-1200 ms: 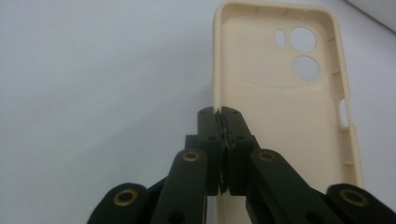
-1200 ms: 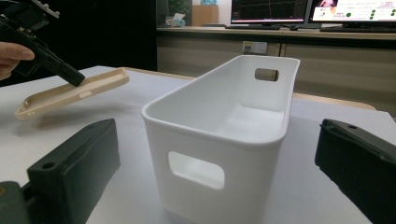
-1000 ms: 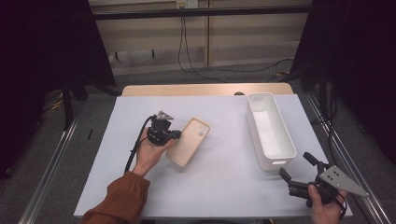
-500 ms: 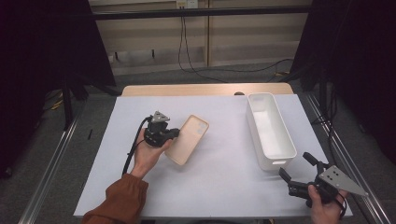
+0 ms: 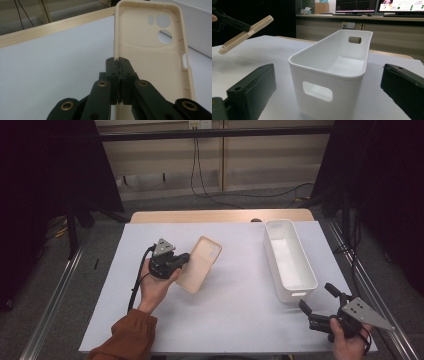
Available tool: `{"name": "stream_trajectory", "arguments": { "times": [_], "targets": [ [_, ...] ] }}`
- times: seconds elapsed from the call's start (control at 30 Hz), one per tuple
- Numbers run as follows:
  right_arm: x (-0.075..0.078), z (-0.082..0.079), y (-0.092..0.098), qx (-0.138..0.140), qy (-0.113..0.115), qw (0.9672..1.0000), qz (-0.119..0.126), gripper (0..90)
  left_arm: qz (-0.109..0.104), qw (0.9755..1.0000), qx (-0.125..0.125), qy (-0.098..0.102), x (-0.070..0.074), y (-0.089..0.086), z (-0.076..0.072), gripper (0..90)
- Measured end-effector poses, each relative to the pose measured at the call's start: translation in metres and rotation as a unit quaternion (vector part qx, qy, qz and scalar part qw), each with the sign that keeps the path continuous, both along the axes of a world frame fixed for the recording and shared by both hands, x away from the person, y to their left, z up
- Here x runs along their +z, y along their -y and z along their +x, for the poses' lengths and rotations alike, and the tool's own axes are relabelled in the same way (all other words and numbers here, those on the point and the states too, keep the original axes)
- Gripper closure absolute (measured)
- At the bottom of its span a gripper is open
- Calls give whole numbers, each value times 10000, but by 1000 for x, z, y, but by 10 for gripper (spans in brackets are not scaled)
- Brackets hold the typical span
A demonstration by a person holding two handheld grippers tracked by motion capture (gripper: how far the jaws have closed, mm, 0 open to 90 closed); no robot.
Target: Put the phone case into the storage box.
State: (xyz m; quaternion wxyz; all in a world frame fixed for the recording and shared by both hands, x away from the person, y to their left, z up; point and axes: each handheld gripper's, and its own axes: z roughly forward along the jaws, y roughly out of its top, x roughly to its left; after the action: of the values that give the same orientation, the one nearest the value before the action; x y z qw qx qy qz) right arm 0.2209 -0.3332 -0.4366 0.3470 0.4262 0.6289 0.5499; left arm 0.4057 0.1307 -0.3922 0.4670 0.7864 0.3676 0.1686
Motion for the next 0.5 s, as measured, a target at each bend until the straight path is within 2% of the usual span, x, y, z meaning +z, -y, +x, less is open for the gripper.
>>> {"name": "stream_trajectory", "arguments": {
  "times": [0.1, 0.3, 0.37, 0.4, 0.5],
  "targets": [
    [0, 0, 0, -1, 1, 10000, -6, 0, -122, 9999, 23, 60, 2, -3, -2, 878],
    [0, 0, 0, 4, 0, 10000, -8, 0, -235, 9993, 42, 280, 8, -8, -10, 878],
    [0, 1, 0, 7, -3, 10000, -9, 0, -271, 9993, 50, 270, 9, -9, -11, 878],
    [0, 1, 0, 5, -4, 10000, -8, 0, -367, 9989, 79, 290, 10, -11, -14, 878],
    [0, 0, 0, 6, -1, 10000, -6, 0, -376, 9987, 89, 321, 12, -14, -16, 878]
  ]
}}
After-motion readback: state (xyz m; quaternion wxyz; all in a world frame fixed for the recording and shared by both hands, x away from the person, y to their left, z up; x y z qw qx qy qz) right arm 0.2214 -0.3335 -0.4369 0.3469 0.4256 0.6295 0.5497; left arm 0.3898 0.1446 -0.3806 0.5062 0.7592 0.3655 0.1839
